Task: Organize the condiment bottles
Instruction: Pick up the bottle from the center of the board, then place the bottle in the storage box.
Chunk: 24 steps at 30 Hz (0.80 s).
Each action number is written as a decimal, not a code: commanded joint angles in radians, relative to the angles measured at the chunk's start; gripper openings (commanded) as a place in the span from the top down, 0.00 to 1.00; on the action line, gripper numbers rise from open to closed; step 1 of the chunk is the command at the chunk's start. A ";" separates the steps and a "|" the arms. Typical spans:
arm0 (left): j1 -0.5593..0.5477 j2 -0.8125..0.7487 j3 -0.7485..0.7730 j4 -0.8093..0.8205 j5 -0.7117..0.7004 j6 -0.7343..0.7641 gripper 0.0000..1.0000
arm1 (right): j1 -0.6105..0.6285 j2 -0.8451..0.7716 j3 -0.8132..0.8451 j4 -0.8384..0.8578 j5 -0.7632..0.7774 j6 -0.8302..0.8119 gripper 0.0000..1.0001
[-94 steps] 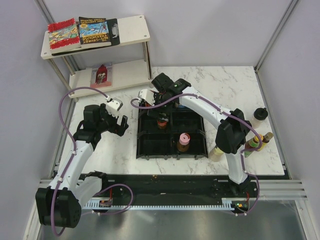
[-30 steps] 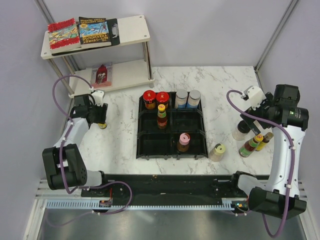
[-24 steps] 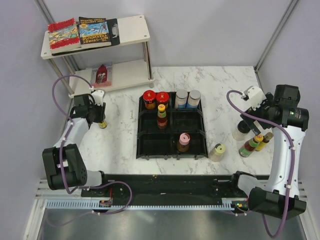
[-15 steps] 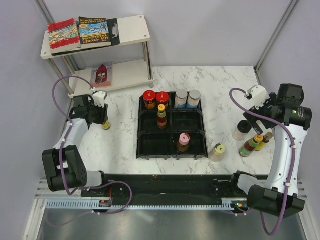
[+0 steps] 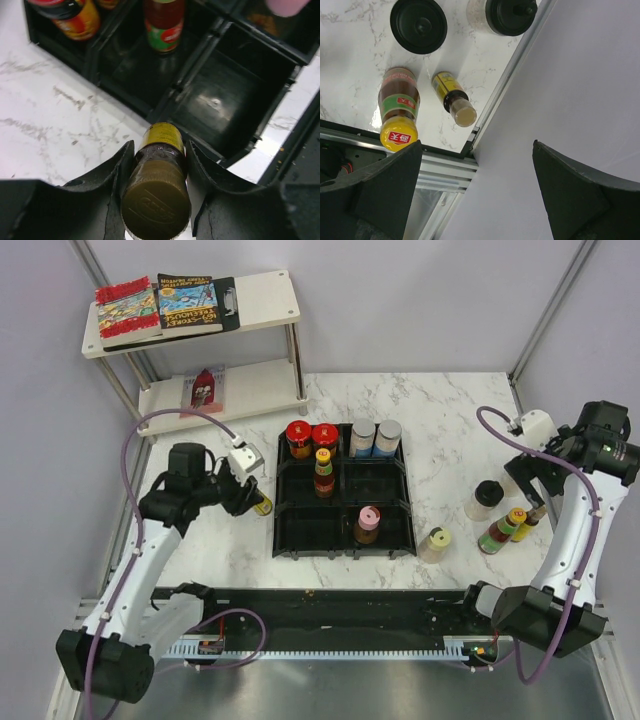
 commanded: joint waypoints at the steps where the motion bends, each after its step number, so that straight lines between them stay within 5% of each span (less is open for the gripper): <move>1: -0.122 -0.025 0.029 -0.042 0.014 0.009 0.98 | -0.059 0.011 0.055 -0.133 -0.025 -0.100 0.02; 24: -0.458 0.131 -0.124 0.309 -0.221 -0.107 0.98 | -0.072 -0.056 -0.165 -0.135 -0.068 -0.399 0.02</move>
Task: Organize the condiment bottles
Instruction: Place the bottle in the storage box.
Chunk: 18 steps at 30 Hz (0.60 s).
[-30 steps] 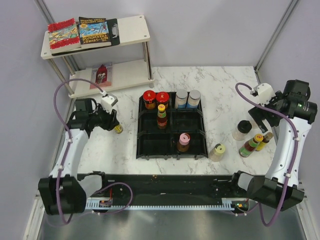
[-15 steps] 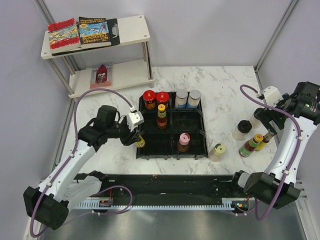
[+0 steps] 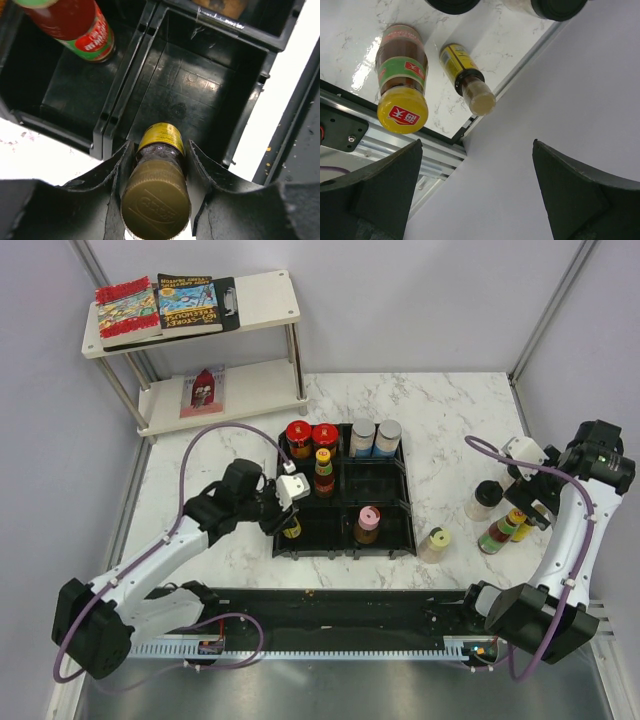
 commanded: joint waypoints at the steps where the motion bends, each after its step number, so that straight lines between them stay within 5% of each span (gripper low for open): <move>1: -0.053 0.070 0.003 0.131 -0.067 -0.020 0.98 | -0.005 -0.021 -0.029 -0.115 -0.079 -0.152 0.02; 18: -0.150 0.221 0.011 0.217 -0.164 -0.003 0.98 | 0.003 -0.038 -0.152 -0.115 -0.103 -0.373 0.02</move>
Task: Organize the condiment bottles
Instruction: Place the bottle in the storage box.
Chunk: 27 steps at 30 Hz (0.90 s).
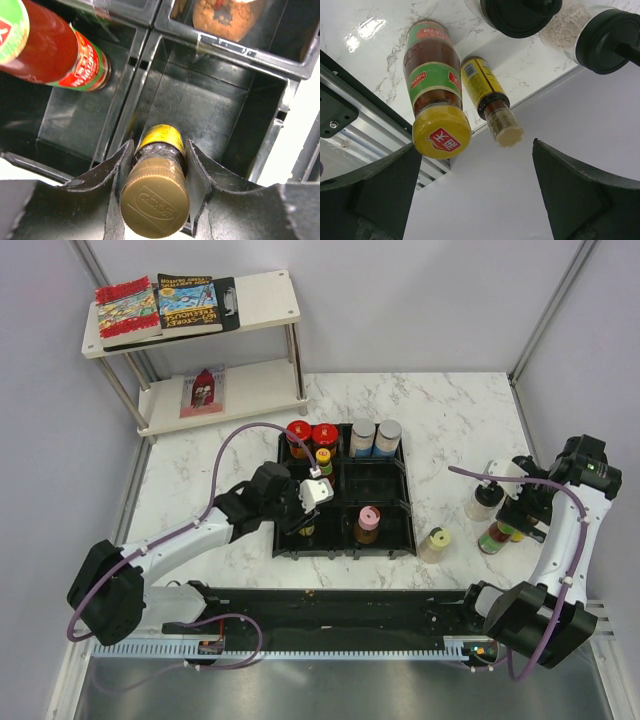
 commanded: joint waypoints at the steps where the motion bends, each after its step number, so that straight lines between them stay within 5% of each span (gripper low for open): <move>1: -0.019 0.028 0.017 0.022 -0.044 0.000 0.98 | 0.002 -0.012 -0.010 -0.116 -0.031 -0.085 0.02; 4: -0.019 0.011 0.014 0.000 -0.036 0.009 0.92 | 0.002 -0.017 -0.019 -0.116 -0.040 -0.107 0.02; 11: -0.019 -0.026 0.006 -0.017 -0.031 0.015 0.49 | 0.051 -0.012 -0.028 -0.116 -0.036 -0.116 0.02; 14: -0.019 -0.024 0.011 -0.021 -0.033 0.017 0.40 | 0.072 -0.011 -0.033 -0.116 -0.034 -0.119 0.02; 24: -0.019 -0.029 0.016 -0.030 -0.039 0.018 0.32 | 0.112 0.028 -0.028 -0.117 -0.033 -0.105 0.04; 27: -0.021 -0.040 0.016 -0.032 -0.040 0.018 0.21 | 0.120 0.043 -0.025 -0.117 -0.024 -0.104 0.04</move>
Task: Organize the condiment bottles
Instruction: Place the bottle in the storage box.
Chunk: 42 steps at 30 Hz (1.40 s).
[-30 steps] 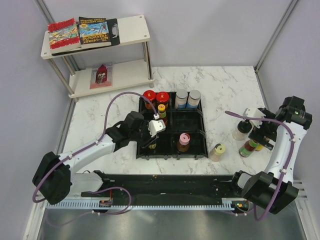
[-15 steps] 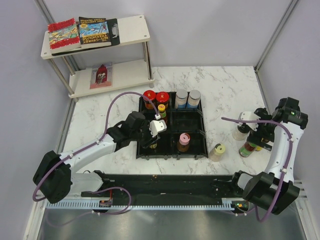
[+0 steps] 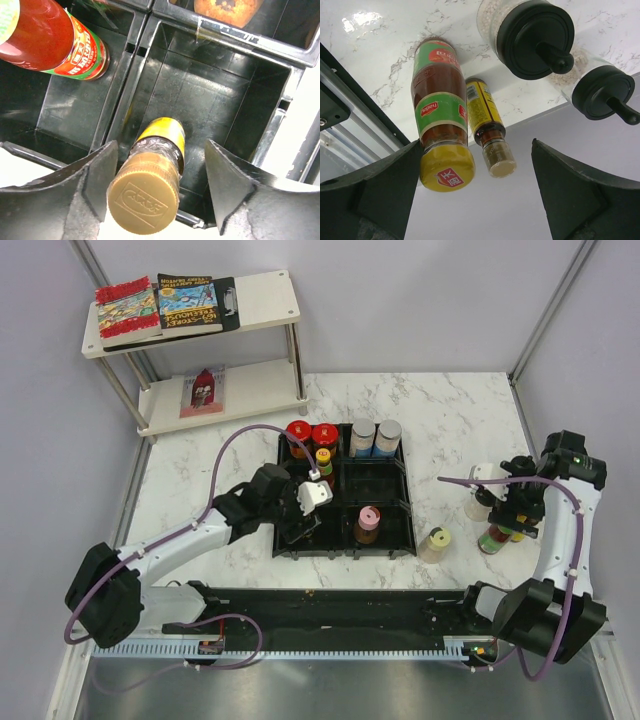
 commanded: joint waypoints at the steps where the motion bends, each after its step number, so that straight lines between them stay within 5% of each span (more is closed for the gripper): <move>1: -0.008 -0.037 0.011 0.004 -0.006 0.014 0.12 | 0.011 0.020 0.003 -0.119 -0.020 -0.013 0.04; 9: -0.006 -0.054 0.004 0.006 -0.018 0.012 0.09 | 0.013 0.028 0.044 -0.119 -0.089 0.022 0.03; 20: -0.006 -0.079 -0.005 0.015 -0.038 0.011 0.07 | 0.020 -0.040 0.228 -0.117 -0.203 0.315 0.02; 31: -0.008 -0.079 -0.009 0.023 -0.056 0.015 0.06 | 0.020 0.028 0.213 -0.119 -0.138 0.720 0.02; 42: -0.006 -0.094 -0.009 0.023 -0.093 0.018 0.06 | 0.020 0.046 0.158 -0.117 -0.079 0.831 0.02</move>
